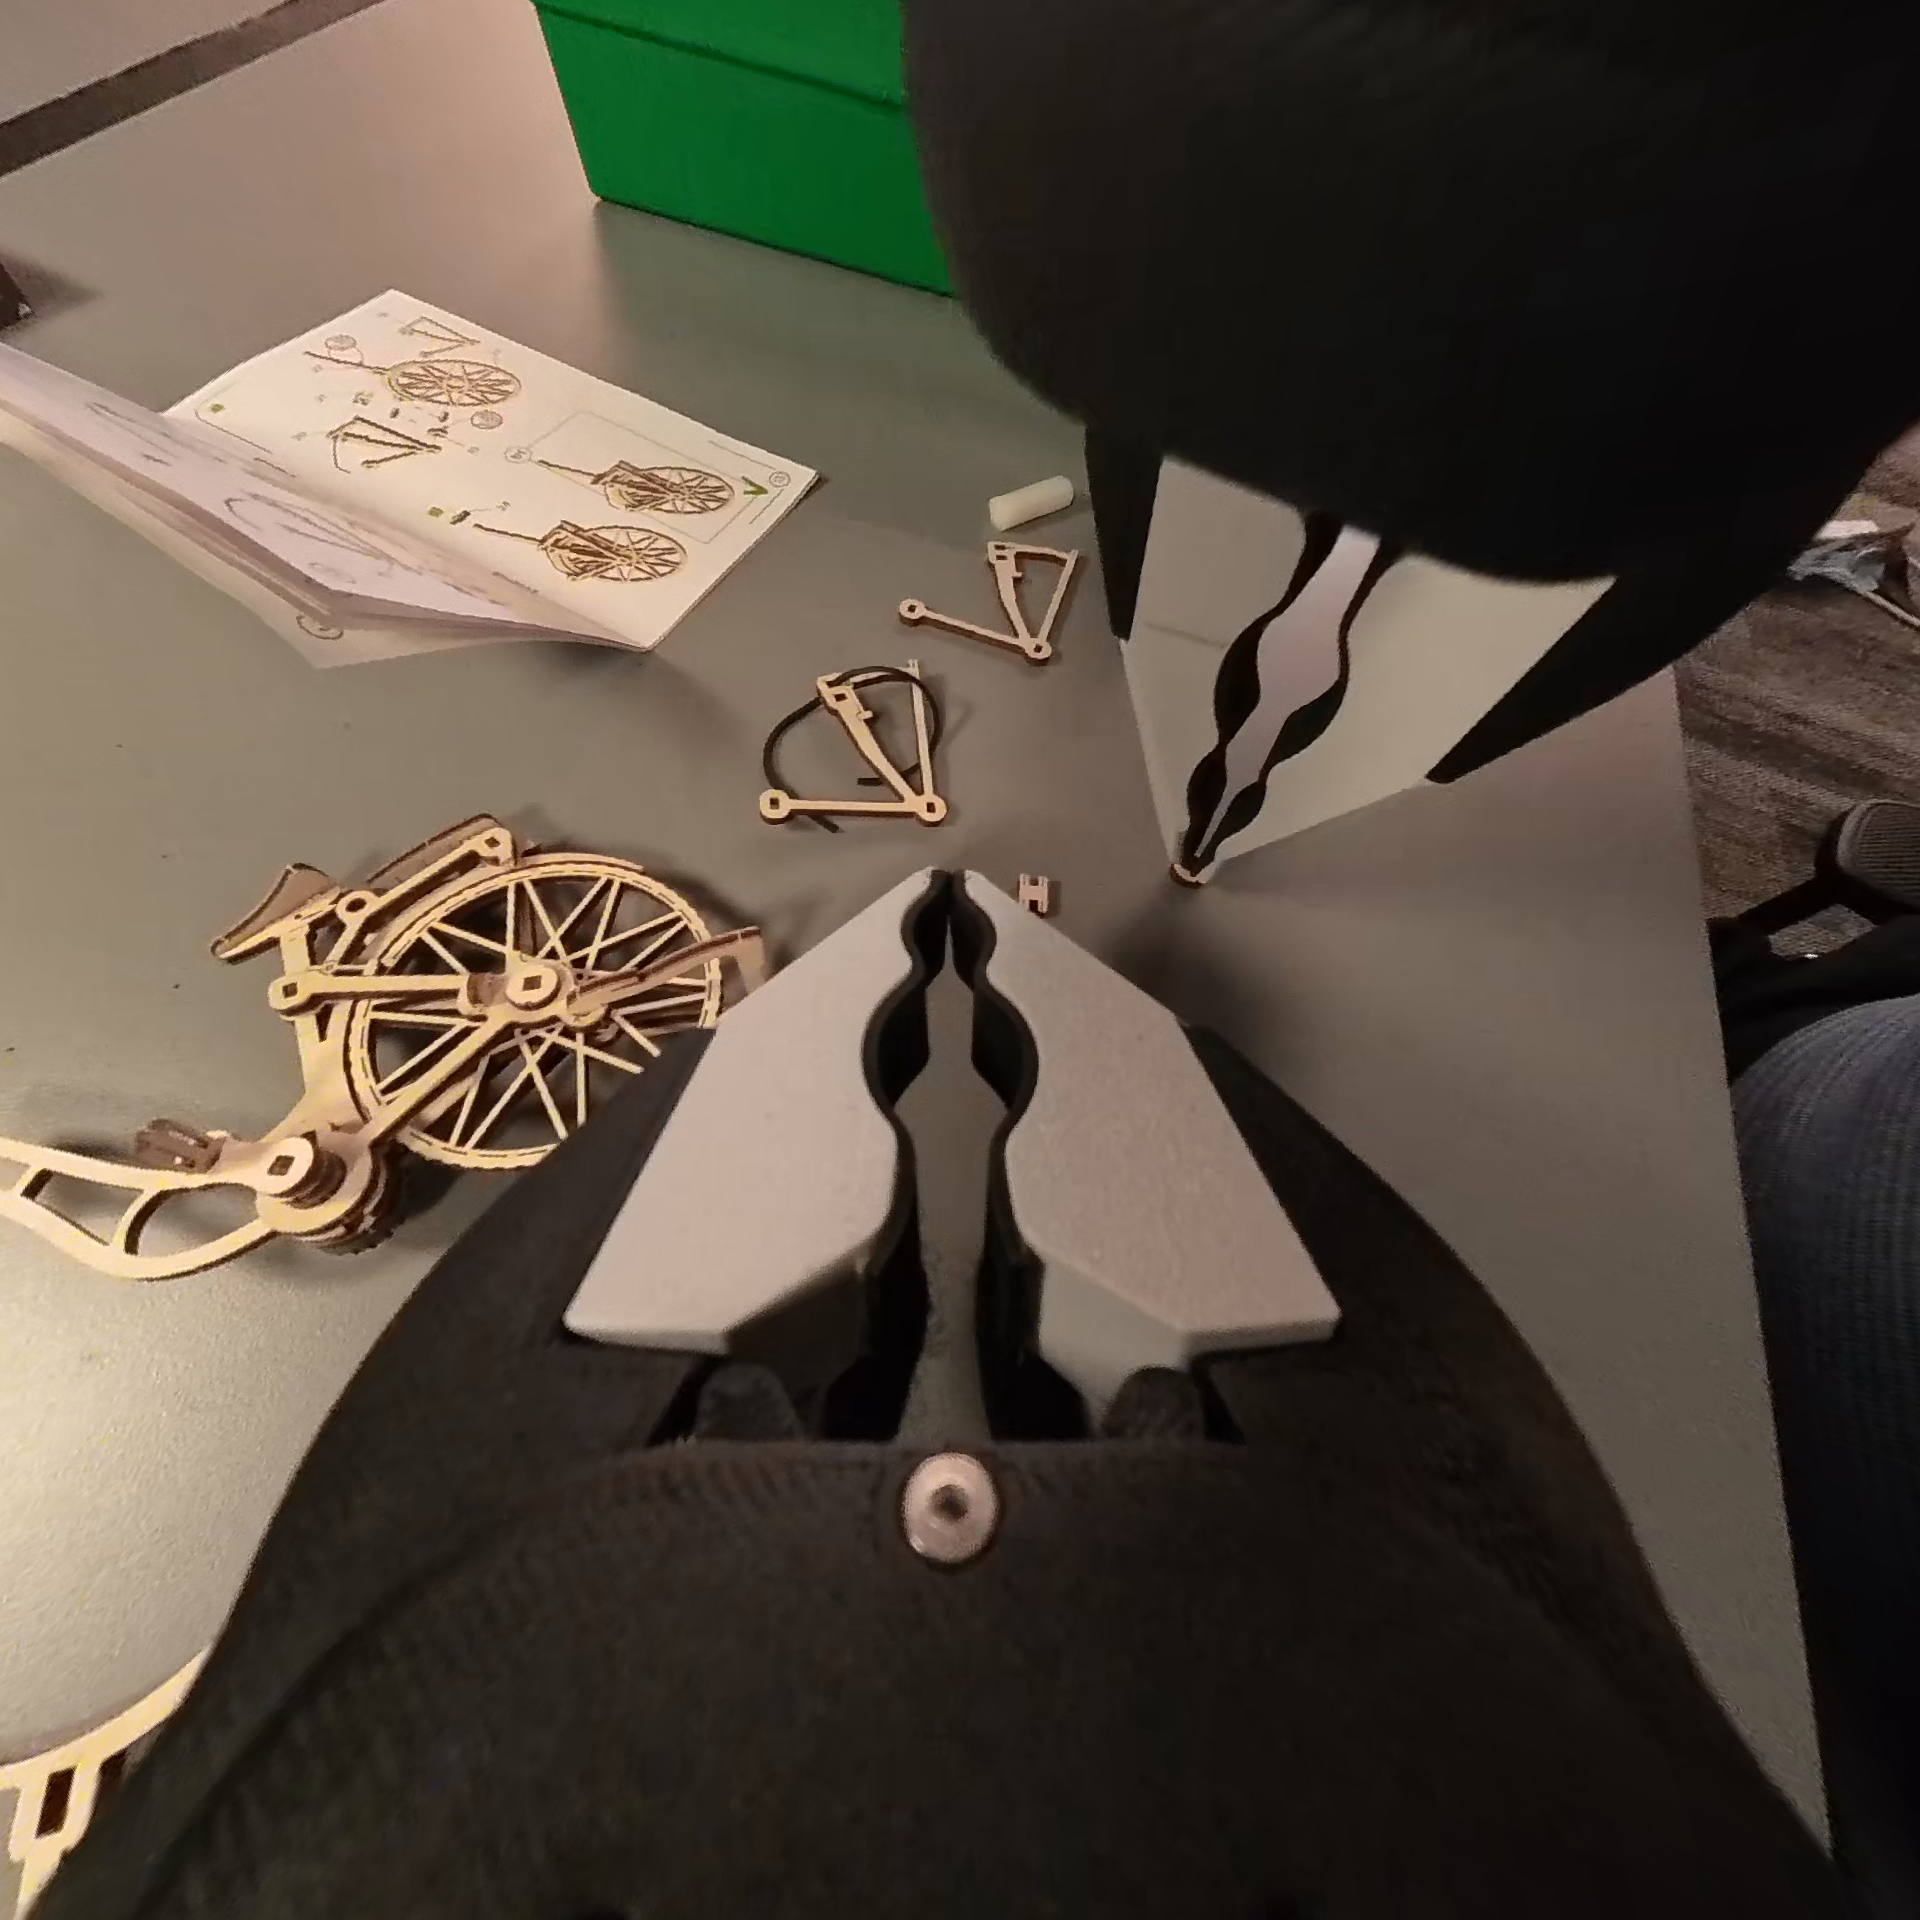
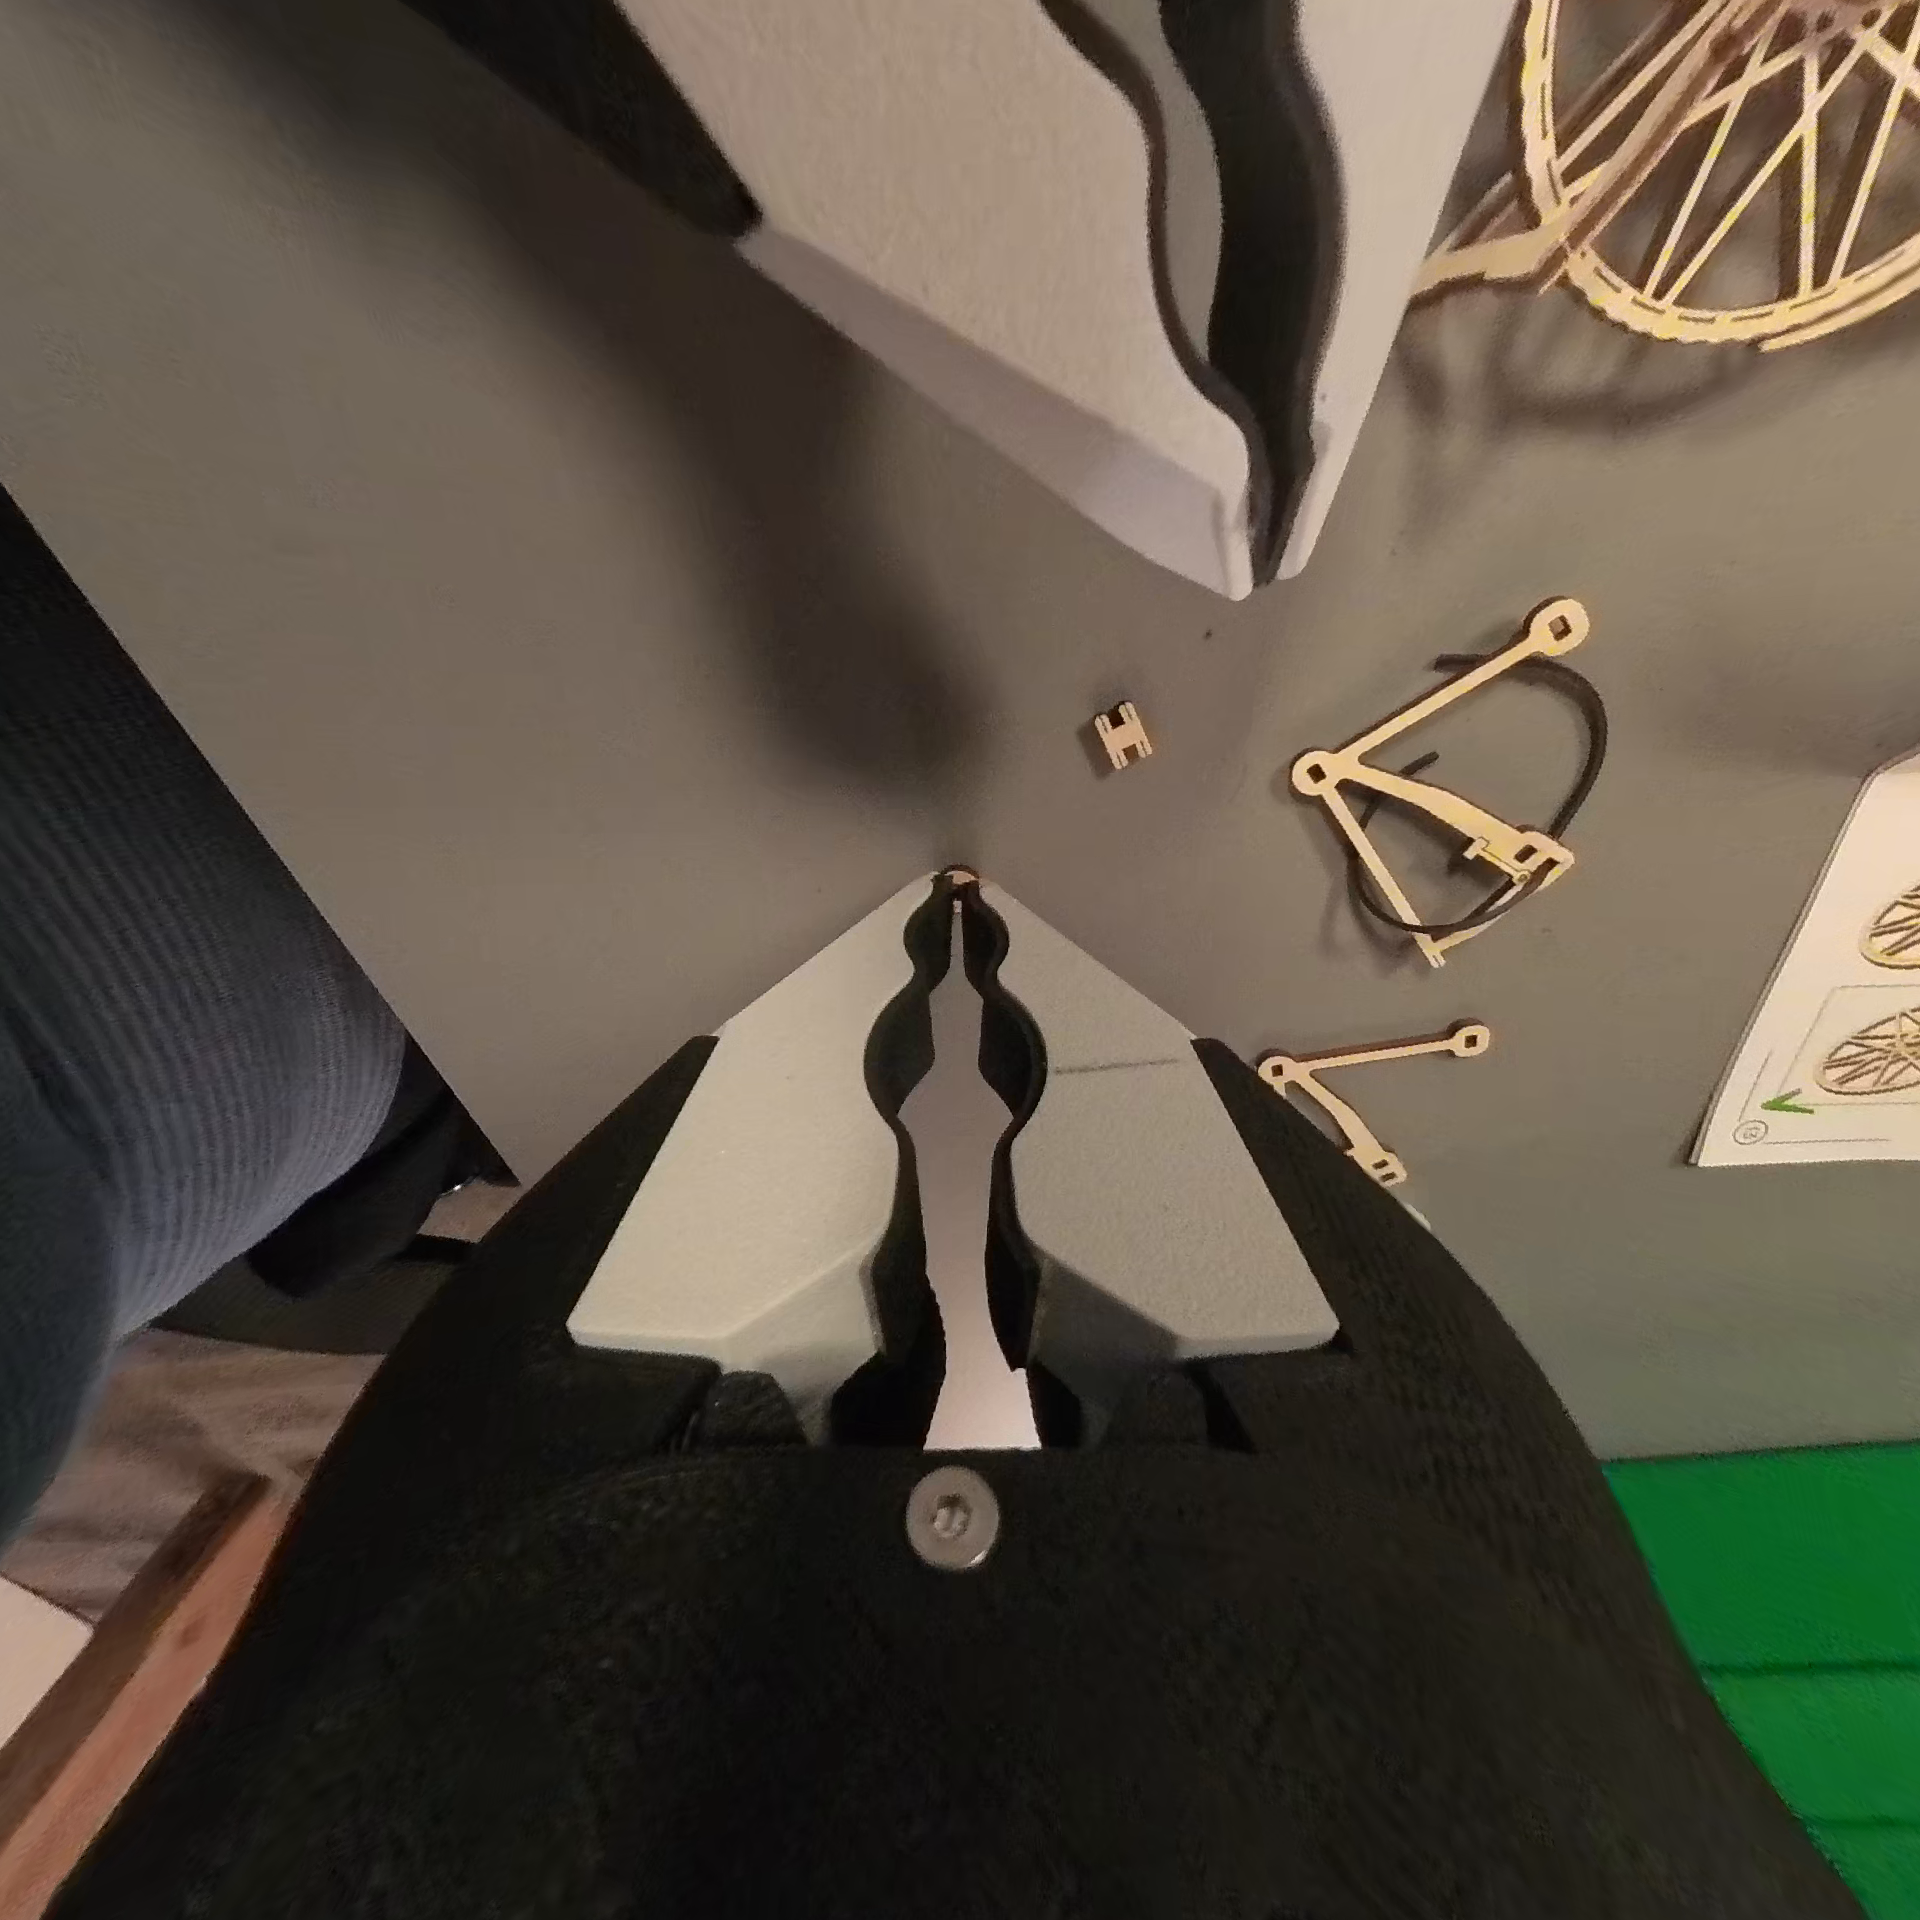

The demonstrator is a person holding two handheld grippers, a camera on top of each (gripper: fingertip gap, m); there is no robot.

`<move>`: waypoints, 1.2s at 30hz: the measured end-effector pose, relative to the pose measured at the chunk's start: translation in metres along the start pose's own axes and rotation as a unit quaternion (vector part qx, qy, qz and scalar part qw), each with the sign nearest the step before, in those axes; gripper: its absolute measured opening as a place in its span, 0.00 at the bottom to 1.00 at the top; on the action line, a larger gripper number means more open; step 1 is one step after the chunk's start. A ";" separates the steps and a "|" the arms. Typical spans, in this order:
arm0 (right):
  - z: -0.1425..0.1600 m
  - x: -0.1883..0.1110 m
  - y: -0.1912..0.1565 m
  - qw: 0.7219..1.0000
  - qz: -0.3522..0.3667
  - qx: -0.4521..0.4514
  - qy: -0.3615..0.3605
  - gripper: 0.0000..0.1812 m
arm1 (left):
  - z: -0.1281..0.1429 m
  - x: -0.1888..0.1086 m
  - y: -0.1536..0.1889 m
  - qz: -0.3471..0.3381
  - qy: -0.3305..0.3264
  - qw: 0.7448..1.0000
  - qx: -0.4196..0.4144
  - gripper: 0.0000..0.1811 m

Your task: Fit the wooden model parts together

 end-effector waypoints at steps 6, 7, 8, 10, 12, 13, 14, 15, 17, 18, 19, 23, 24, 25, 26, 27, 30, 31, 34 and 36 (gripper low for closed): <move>0.010 0.000 0.000 0.996 -0.008 0.038 0.078 0.00 | -0.002 -0.004 -0.004 -0.013 0.011 1.000 -0.007 0.00; 0.014 0.001 0.001 0.992 -0.022 0.058 0.108 0.00 | -0.003 -0.005 -0.004 -0.015 0.015 1.000 -0.008 0.00; 0.019 0.002 0.000 0.986 -0.041 0.082 0.143 0.00 | -0.004 -0.007 -0.006 -0.019 0.020 1.000 -0.010 0.00; 0.029 0.005 0.002 0.965 -0.076 0.131 0.212 0.00 | -0.006 -0.009 -0.007 -0.023 0.030 0.999 -0.013 0.00; 0.038 0.008 0.002 0.941 -0.107 0.169 0.274 0.00 | -0.007 -0.009 -0.007 -0.023 0.038 0.999 -0.016 0.00; 0.040 0.008 0.002 0.927 -0.120 0.182 0.307 0.00 | -0.008 -0.010 -0.007 -0.018 0.045 0.999 -0.017 0.00; 0.042 0.006 0.001 0.911 -0.129 0.190 0.344 0.00 | -0.009 -0.010 -0.005 -0.010 0.056 0.998 -0.018 0.00; 0.043 0.003 0.001 0.893 -0.134 0.192 0.384 0.00 | -0.011 -0.011 -0.003 0.005 0.070 0.997 -0.020 0.00; 0.043 -0.006 0.001 0.858 -0.136 0.190 0.458 0.00 | -0.016 -0.014 0.003 0.047 0.109 0.992 -0.030 0.02; 0.044 -0.009 0.003 0.846 -0.132 0.193 0.480 0.00 | -0.018 -0.015 0.004 0.064 0.123 0.990 -0.039 0.03; 0.045 -0.009 0.004 0.842 -0.129 0.195 0.485 0.00 | -0.018 -0.016 0.003 0.067 0.126 0.989 -0.044 0.05; 0.048 0.001 -0.001 0.898 -0.087 0.177 0.394 0.00 | -0.014 -0.015 -0.005 0.047 0.114 0.992 -0.040 0.04; 0.047 0.002 -0.004 0.917 -0.061 0.164 0.359 0.00 | -0.014 -0.015 -0.005 0.048 0.115 0.991 -0.042 0.04; 0.046 0.002 -0.007 0.931 -0.045 0.150 0.329 0.00 | -0.014 -0.015 -0.005 0.047 0.114 0.991 -0.043 0.03; 0.044 0.001 -0.010 0.940 -0.033 0.141 0.310 0.00 | -0.013 -0.014 -0.005 0.047 0.111 0.992 -0.042 0.03; 0.042 0.000 -0.012 0.945 -0.024 0.134 0.297 0.00 | -0.012 -0.013 -0.004 0.045 0.107 0.992 -0.040 0.02; 0.036 0.001 -0.014 0.956 -0.007 0.106 0.274 0.00 | -0.010 -0.009 -0.002 0.044 0.095 0.994 -0.032 0.01; 0.035 0.002 -0.014 0.960 -0.001 0.099 0.262 0.00 | -0.010 -0.009 -0.001 0.045 0.093 0.994 -0.030 0.01; 0.033 0.003 -0.013 0.969 0.018 0.081 0.232 0.00 | -0.010 -0.009 0.000 0.044 0.089 0.995 -0.024 0.01; 0.031 0.002 -0.013 0.972 0.021 0.076 0.223 0.00 | -0.010 -0.008 0.001 0.042 0.086 0.995 -0.021 0.01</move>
Point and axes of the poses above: each gripper's, where its closed fingertips meet, x out along the fingers, z out of its underside, y = z × x across the jaws, the point moved 7 cm from there along -x, back along the fingers, and after that the axes turned 3 degrees about x, right-handed, at the moved point
